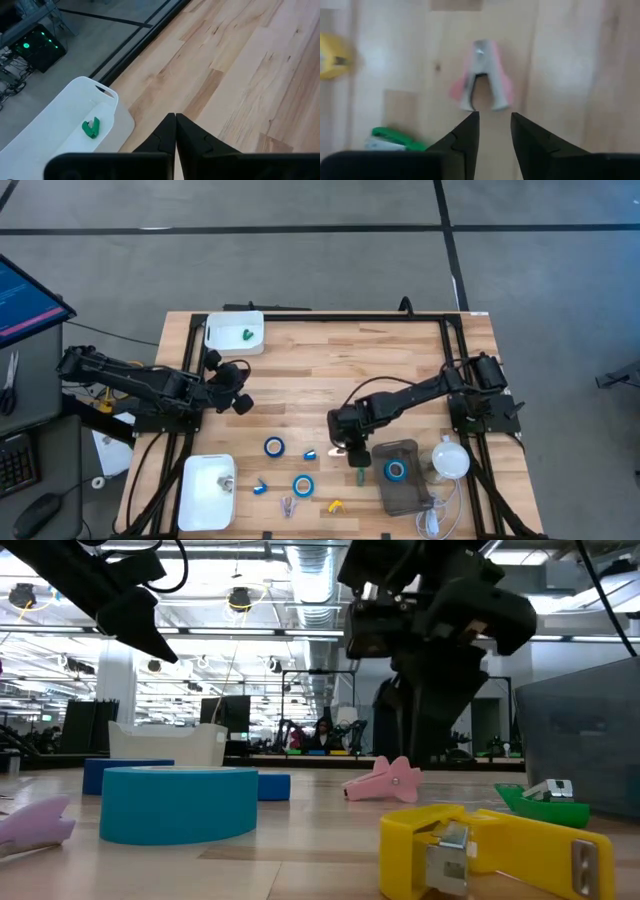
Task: Pick and place Stapler, Stapler remover, tape
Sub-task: Put the pink staple remover into the bottom white bin
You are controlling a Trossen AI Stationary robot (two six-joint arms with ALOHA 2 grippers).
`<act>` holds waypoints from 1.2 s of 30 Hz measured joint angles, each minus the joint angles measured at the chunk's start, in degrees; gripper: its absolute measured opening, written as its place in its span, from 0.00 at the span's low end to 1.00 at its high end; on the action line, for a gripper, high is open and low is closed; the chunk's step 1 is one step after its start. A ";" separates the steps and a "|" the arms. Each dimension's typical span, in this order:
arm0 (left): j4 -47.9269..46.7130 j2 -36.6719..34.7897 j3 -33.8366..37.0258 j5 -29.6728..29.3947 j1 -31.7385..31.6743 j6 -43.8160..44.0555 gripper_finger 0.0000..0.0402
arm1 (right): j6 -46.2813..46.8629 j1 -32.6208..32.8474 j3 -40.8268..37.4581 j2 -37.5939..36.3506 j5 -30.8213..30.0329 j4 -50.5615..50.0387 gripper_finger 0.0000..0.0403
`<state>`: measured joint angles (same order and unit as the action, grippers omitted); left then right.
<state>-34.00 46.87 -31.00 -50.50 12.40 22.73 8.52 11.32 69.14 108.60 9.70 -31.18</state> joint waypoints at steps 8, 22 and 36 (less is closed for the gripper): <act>0.07 0.00 -0.02 0.00 0.00 0.01 0.01 | 0.13 -1.26 0.00 0.00 -3.69 0.40 0.34; 0.36 0.00 -0.07 0.00 0.00 0.01 0.01 | 0.11 -1.17 0.00 0.59 1.59 2.74 0.40; 0.44 0.00 -0.07 0.00 0.00 0.01 0.01 | 0.06 -1.21 0.00 0.57 2.26 4.09 0.38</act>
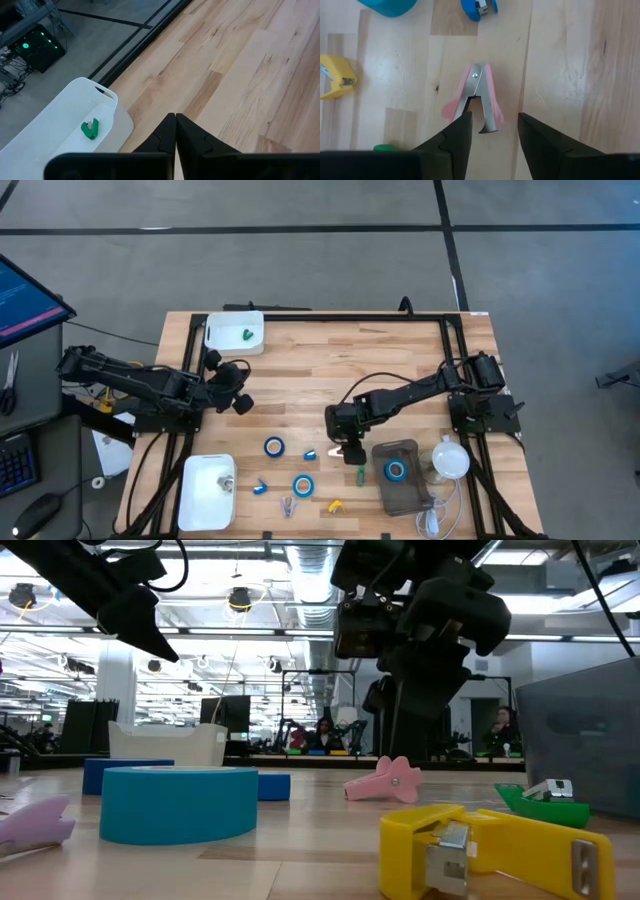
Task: Pick and place Stapler, Stapler remover, tape
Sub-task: Put the pink staple remover into the bottom white bin
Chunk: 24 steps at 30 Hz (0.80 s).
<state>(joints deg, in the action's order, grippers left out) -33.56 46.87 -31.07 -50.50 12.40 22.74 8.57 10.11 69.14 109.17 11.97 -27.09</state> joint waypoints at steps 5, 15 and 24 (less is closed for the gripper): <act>0.02 0.00 0.00 0.00 0.00 0.00 0.01 | -0.13 0.00 0.00 -0.01 -0.01 0.17 0.38; 0.05 -0.02 0.00 0.00 -0.01 -0.01 0.01 | -0.17 -0.07 0.16 4.15 0.29 2.54 0.33; 0.02 -0.02 0.00 0.00 0.00 -0.02 0.01 | -1.66 -0.67 0.37 4.06 0.21 2.67 0.25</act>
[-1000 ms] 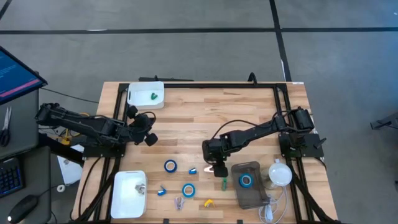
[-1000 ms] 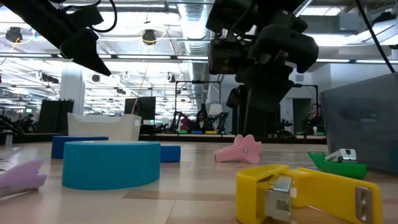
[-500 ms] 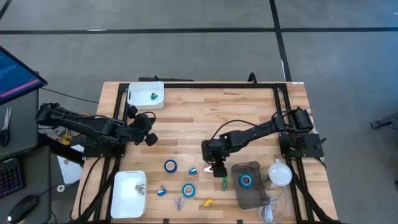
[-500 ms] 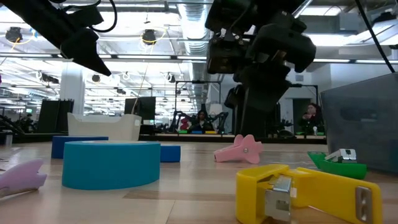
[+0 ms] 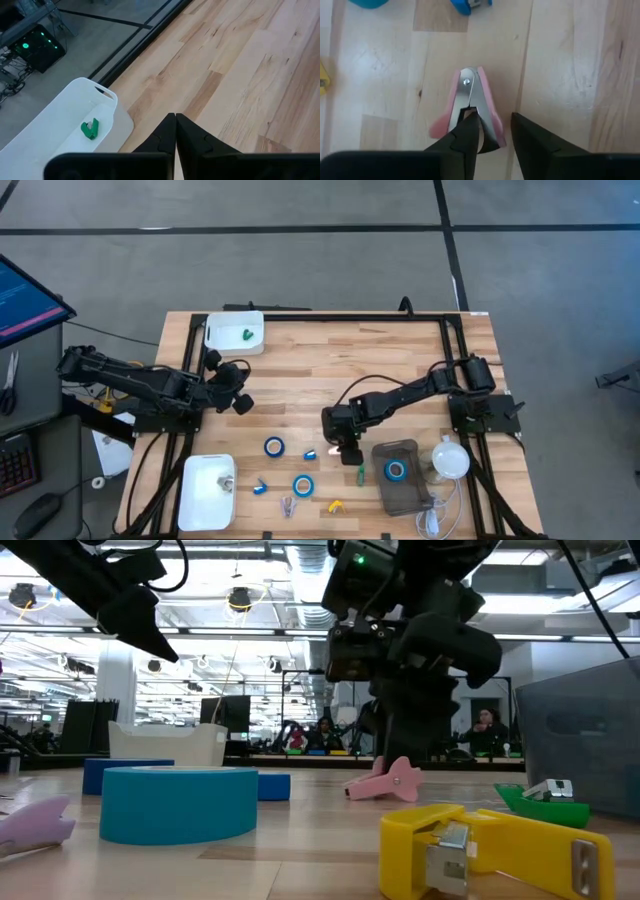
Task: Pick and place Stapler, Stapler remover, tape
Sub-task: Put the pink staple remover into the bottom white bin
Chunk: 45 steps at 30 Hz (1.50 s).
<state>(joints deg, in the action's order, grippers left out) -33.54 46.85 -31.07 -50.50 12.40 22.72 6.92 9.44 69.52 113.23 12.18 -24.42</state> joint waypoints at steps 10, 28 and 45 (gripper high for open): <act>-0.02 0.00 0.00 0.00 0.00 0.00 0.01 | -2.44 -0.50 2.61 -0.03 0.03 -0.92 0.10; 2.12 0.00 0.00 0.83 -0.02 0.11 0.01 | -12.05 -6.40 8.94 -0.07 -2.90 3.31 0.12; 11.66 0.01 0.08 2.66 -0.02 -1.41 0.01 | -20.26 -4.30 19.45 -0.54 -9.63 6.37 0.11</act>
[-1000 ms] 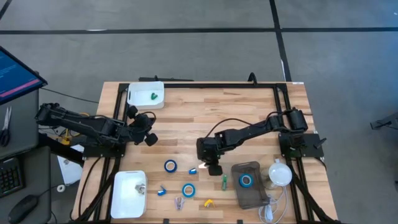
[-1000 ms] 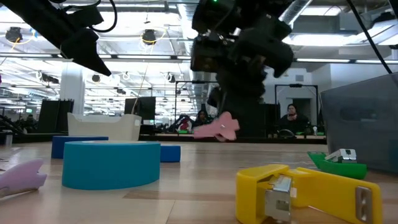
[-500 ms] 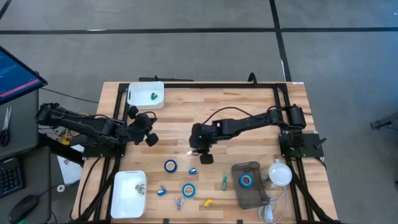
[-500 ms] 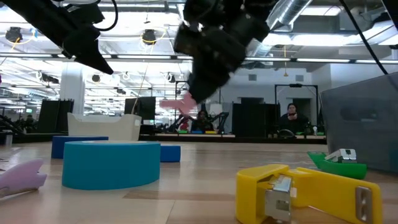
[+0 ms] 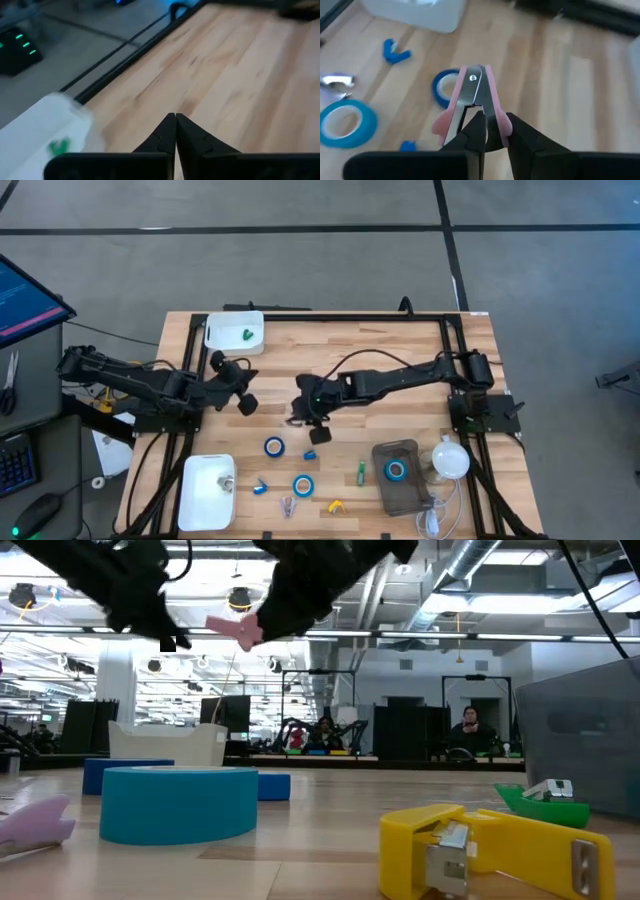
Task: Pick and place Stapler, Stapler remover, tape
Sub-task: Put the pink staple remover into the bottom white bin
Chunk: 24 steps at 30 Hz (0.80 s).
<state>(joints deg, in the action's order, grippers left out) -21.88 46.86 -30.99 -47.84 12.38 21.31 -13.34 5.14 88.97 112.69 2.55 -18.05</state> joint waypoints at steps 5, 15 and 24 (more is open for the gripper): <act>13.76 -0.01 -0.01 9.92 -0.91 -11.83 0.01 | -2.55 -0.85 0.35 -1.47 -4.34 -1.38 0.11; 22.40 0.01 1.22 38.90 -21.73 -9.18 0.01 | -6.75 -1.04 0.21 -6.74 -13.10 -7.36 0.11; 37.48 0.19 10.70 66.63 -36.79 16.34 0.01 | -9.53 -1.04 0.24 -7.15 -18.07 -9.17 0.11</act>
<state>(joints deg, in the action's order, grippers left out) 15.60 47.05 -20.29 18.79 -24.41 37.65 -22.87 4.10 89.21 105.54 -15.53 -27.22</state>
